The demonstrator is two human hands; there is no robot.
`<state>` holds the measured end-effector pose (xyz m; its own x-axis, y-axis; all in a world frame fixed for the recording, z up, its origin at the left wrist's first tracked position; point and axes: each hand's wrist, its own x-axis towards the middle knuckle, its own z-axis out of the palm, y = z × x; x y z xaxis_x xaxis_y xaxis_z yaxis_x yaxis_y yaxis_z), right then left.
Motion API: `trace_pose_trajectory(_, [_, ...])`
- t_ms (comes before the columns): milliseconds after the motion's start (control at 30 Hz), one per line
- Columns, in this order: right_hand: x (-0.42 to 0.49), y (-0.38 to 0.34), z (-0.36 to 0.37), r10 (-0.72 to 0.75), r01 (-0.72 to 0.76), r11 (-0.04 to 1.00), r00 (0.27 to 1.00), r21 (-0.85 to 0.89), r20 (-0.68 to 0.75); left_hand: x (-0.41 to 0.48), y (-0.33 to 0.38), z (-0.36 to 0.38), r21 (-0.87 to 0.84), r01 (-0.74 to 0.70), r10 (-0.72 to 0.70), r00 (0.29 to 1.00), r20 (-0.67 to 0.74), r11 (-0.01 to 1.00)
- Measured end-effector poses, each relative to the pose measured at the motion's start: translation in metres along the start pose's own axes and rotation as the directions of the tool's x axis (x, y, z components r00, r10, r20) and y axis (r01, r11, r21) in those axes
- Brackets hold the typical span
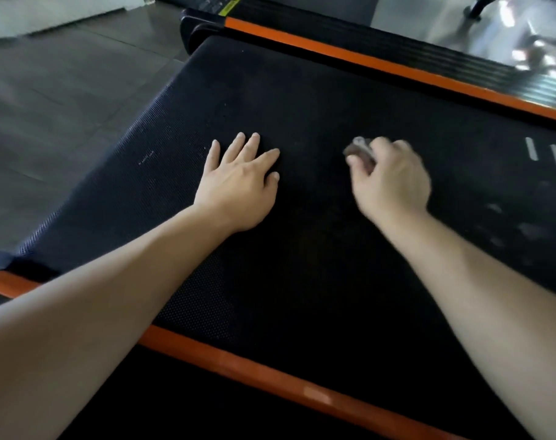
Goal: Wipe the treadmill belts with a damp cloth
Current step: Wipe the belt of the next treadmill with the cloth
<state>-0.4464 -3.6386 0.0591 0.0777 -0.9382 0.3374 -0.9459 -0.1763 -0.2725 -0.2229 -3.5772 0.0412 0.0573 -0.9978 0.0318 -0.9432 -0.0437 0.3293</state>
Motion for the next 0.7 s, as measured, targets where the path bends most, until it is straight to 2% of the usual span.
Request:
trace_pose_trajectory(67, [-0.039, -0.025, -0.001, -0.191, 0.187, 0.978, 0.981, 0.089, 0.04, -0.001, -0.001, 0.0, -0.003, 0.002, -0.002, 1.0, 0.009, 1.0])
trace_pose_trajectory(133, [-0.065, -0.031, -0.009, -0.357, 0.334, 0.927, 0.925, 0.17, 0.13, -0.003, -0.001, 0.002, -0.003, -0.01, 0.01, 1.0, -0.007, 1.0])
trace_pose_trajectory(200, [-0.053, -0.018, -0.013, -0.348, 0.329, 0.933, 0.928, 0.146, 0.135, -0.005, -0.001, 0.002, -0.008, -0.016, 0.016, 1.0, -0.017, 1.0])
trace_pose_trajectory(300, [-0.028, -0.001, -0.015, -0.087, 0.083, 0.995, 0.992, 0.045, 0.094, -0.006, -0.001, 0.003, -0.004, -0.015, 0.015, 1.0, -0.014, 1.0])
trace_pose_trajectory(333, [-0.031, -0.005, -0.013, -0.045, 0.043, 0.998, 0.997, 0.038, 0.068, -0.006, -0.002, 0.004, -0.001, -0.013, 0.013, 1.0, -0.014, 1.0])
trace_pose_trajectory(400, [-0.057, -0.022, -0.014, -0.143, 0.14, 0.988, 0.989, 0.067, 0.043, -0.005, -0.001, 0.005, 0.004, -0.011, 0.011, 1.0, -0.022, 1.0])
trace_pose_trajectory(467, [-0.091, -0.038, -0.02, -0.336, 0.311, 0.933, 0.934, 0.183, 0.124, -0.005, -0.001, 0.005, 0.009, -0.01, 0.011, 0.999, -0.032, 1.0])
trace_pose_trajectory(533, [-0.097, -0.03, -0.026, -0.447, 0.399, 0.882, 0.877, 0.251, 0.177, -0.006, 0.0, 0.005, 0.011, -0.012, 0.012, 0.999, -0.034, 1.0])
trace_pose_trajectory(600, [-0.075, -0.009, -0.024, -0.401, 0.381, 0.91, 0.908, 0.162, 0.118, -0.007, 0.001, 0.004, 0.011, -0.011, 0.011, 1.0, -0.028, 1.0])
trace_pose_trajectory(700, [-0.044, 0.019, -0.024, -0.078, 0.077, 0.997, 0.995, 0.029, 0.054, -0.008, 0.003, 0.002, 0.007, -0.002, 0.002, 1.0, -0.017, 1.0])
